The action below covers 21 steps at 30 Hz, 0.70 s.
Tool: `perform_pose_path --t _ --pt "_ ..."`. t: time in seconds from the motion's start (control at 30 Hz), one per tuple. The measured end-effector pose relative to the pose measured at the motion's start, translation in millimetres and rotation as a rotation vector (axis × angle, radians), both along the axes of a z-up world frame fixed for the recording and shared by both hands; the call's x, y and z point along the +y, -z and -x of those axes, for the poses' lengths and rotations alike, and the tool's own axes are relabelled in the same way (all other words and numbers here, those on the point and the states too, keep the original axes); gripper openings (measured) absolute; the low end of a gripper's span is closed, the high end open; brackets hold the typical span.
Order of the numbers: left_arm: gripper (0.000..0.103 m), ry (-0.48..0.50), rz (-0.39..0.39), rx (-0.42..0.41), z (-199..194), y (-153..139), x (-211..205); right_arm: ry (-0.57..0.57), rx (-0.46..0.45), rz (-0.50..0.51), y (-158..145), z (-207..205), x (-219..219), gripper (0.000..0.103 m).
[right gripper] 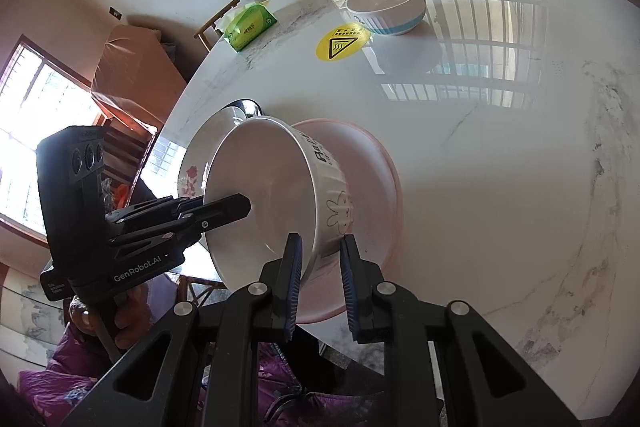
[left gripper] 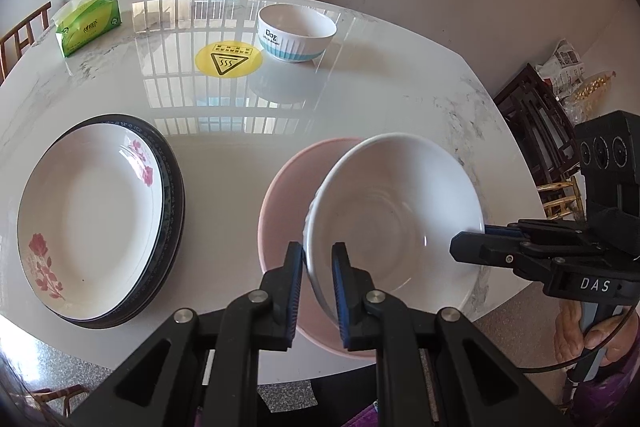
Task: Organize plates and bowls
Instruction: 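Lift the large white bowl and carry it over the pink bowl, then lower the white bowl into the pink bowl and open the right gripper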
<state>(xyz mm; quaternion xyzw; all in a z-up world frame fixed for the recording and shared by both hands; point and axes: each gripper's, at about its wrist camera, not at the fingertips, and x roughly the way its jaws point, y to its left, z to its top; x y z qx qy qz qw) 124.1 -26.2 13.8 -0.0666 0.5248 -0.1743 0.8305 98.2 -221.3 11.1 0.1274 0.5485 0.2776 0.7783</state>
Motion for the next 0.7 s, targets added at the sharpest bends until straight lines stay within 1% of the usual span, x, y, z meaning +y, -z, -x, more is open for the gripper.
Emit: perform_pose_path --t 0.33,0.43,0.7 --pt "0.015 0.003 -0.020 0.017 -1.2 8.8 -1.8 0.002 0.030 0.019 11.1 -0.5 1.0 0.019" --pt "0.015 0.006 -0.036 0.005 -0.1 8.4 -3.9 0.001 0.035 0.030 12.5 -1.4 2.5 0.019" --pt "0.015 0.000 -0.035 0.000 0.7 8.8 -1.9 -0.003 0.044 0.041 16.4 -3.1 3.7 0.019"
